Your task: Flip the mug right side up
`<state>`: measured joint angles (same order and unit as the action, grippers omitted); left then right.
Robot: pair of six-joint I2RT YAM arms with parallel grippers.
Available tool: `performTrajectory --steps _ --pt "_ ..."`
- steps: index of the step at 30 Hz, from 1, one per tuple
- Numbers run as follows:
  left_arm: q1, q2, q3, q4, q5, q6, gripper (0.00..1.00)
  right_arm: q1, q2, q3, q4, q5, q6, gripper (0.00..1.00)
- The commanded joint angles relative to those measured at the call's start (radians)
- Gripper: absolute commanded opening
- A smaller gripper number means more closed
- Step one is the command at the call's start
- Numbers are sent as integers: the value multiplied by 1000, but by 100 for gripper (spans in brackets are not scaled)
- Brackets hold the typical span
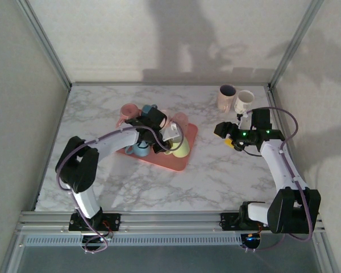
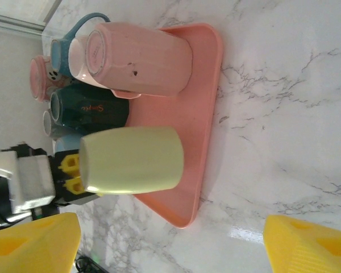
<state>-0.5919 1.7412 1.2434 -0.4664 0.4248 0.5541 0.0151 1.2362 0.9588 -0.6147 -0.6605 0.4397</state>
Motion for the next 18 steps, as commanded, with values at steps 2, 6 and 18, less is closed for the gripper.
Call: performTrajectory --steps 2,6,18 --pt "41 -172 -48 163 109 -236 0 -9 -43 -20 -18 -49 -20 84" --pt "70 -316 -146 298 140 -396 0 -9 -78 -40 -11 -84 -37 84" --pt "116 -608 -301 576 109 -988 0 -9 -165 -117 169 -314 19 83"
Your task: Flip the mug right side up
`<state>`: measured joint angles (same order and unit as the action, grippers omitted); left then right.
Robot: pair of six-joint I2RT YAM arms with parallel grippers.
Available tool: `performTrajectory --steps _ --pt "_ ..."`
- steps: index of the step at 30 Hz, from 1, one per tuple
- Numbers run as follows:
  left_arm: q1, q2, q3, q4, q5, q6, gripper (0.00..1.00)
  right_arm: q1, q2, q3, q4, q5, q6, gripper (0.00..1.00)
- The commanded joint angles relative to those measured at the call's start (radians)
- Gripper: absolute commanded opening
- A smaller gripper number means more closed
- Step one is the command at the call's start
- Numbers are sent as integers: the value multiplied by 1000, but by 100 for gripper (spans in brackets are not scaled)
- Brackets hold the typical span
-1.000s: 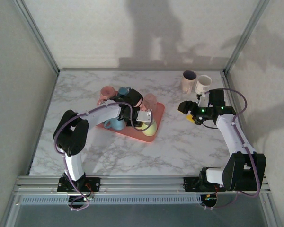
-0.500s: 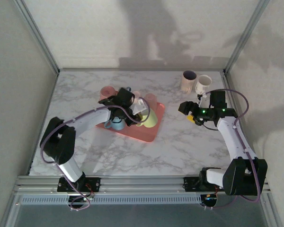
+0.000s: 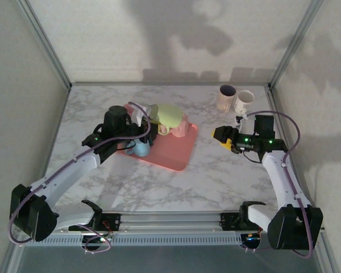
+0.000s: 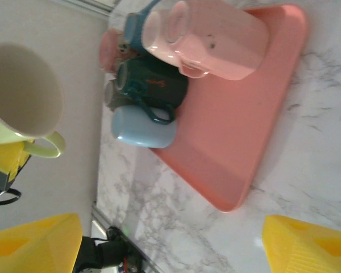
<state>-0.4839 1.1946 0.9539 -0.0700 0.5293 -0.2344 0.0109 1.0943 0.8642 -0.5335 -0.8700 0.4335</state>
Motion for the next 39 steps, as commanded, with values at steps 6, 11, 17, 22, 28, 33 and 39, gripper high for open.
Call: performTrajectory --steps 6,11,17,22,28,33,39 --pt "18 -116 -102 410 3 -449 0 3 -48 -62 239 -224 98 83" --pt "18 -108 -153 611 33 -617 0 98 -52 -61 405 -258 219 81" --pt "8 -110 -199 720 32 -700 0 245 23 -57 652 -199 387 76" --pt "-5 -108 -198 723 32 -701 0 343 97 -31 805 -136 479 75" --pt "-11 -93 -197 725 35 -701 0 404 163 14 880 -77 517 71" --pt "-20 -79 -191 729 35 -703 0 443 204 40 956 -71 545 69" --pt "-30 -63 -176 727 42 -702 0 480 237 75 993 -38 572 66"
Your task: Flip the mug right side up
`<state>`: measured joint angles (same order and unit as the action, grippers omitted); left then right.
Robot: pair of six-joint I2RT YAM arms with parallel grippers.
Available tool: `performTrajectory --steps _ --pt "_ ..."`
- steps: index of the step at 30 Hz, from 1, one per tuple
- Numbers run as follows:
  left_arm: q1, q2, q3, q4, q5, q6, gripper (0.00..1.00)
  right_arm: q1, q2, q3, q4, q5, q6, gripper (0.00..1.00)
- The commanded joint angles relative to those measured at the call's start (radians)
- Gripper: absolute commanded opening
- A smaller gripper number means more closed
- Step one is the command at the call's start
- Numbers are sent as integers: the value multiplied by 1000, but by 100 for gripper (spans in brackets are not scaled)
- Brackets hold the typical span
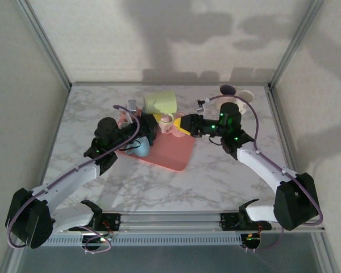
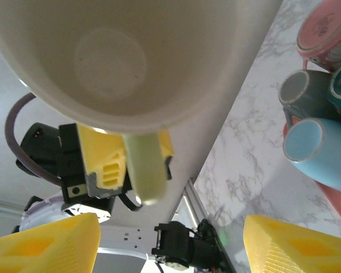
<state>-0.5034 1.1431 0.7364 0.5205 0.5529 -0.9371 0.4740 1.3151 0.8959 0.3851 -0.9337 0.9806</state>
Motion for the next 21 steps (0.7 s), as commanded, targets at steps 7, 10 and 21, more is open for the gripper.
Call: performTrajectory --steps 7,10,21 --pt "-23 6 50 151 19 -11 0 45 65 66 144 38 73 55" --pt "-32 15 55 160 21 -19 0 58 78 74 161 47 80 48" --pt "-44 25 39 164 5 -24 3 70 83 70 204 87 90 13"
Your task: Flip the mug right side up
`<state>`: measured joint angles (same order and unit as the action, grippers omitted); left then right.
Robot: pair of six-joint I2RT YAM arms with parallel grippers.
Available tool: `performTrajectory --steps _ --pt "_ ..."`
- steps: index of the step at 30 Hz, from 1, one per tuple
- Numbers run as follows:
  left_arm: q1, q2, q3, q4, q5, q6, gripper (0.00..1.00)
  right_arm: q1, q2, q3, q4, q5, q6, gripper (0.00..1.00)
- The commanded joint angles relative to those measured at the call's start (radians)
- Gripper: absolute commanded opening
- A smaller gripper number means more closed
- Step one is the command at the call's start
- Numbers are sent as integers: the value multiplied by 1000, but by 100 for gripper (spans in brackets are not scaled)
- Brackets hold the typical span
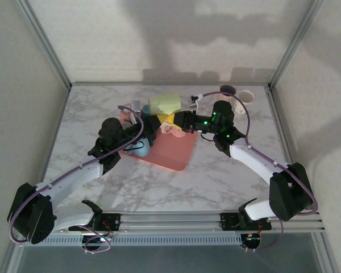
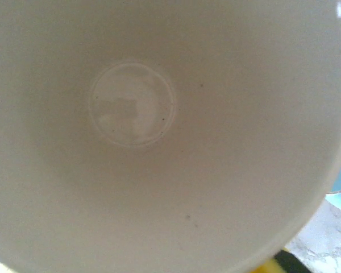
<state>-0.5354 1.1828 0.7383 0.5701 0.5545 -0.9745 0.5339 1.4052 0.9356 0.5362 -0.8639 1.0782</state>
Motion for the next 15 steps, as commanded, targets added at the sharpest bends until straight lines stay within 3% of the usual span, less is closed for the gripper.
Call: performTrajectory --steps 1,3,7,10,12,15 --pt "-12 -19 33 112 -3 16 6 11 -11 33 42 21 -19 9" --pt "-12 -33 22 99 -15 26 11 10 -21 38 9 31 -38 2" --pt "-12 -52 16 57 -25 57 21 10 -29 43 2 40 -52 0" --pt "-13 -52 17 31 -23 76 41 9 -35 46 -12 52 -63 0" --pt "-11 -55 32 -19 -24 114 62 9 -43 54 -57 63 -88 0" --pt "8 -65 74 -139 -13 199 71 -1 -75 77 -175 89 -158 0"
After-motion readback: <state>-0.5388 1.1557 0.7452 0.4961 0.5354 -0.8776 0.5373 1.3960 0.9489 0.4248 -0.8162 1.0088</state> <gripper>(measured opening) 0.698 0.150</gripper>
